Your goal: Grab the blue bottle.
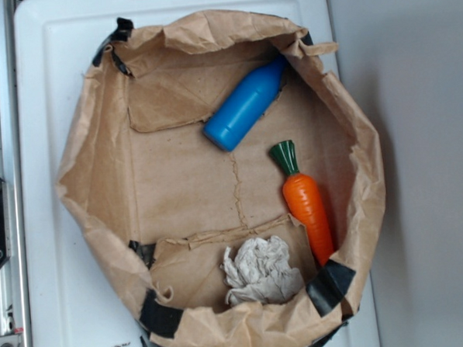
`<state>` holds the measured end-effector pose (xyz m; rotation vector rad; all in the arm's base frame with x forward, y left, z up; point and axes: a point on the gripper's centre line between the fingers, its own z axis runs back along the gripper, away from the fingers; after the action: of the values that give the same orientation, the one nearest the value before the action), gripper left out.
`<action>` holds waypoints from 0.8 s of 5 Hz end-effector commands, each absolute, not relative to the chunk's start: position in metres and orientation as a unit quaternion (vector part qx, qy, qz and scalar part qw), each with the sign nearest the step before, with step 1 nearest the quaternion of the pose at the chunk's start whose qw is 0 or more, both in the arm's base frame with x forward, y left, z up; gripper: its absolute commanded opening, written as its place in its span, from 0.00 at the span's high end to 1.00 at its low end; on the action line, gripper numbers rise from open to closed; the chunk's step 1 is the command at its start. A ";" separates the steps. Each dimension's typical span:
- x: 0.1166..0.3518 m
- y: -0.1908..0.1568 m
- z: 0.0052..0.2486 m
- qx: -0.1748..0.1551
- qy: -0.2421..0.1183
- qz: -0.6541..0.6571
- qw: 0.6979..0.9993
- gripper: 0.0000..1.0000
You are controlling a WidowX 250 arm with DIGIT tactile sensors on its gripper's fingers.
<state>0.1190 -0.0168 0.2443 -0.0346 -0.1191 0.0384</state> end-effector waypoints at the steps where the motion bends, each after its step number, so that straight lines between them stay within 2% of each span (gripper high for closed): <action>1: 0.119 -0.017 0.244 -0.017 -0.060 0.019 0.998 0.00; 2: 0.132 -0.010 0.239 -0.023 -0.085 0.015 0.996 0.00; 4: 0.135 0.004 0.224 -0.014 -0.092 0.037 0.995 0.00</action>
<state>0.1334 0.0001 0.2197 -0.0286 -0.1691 0.0468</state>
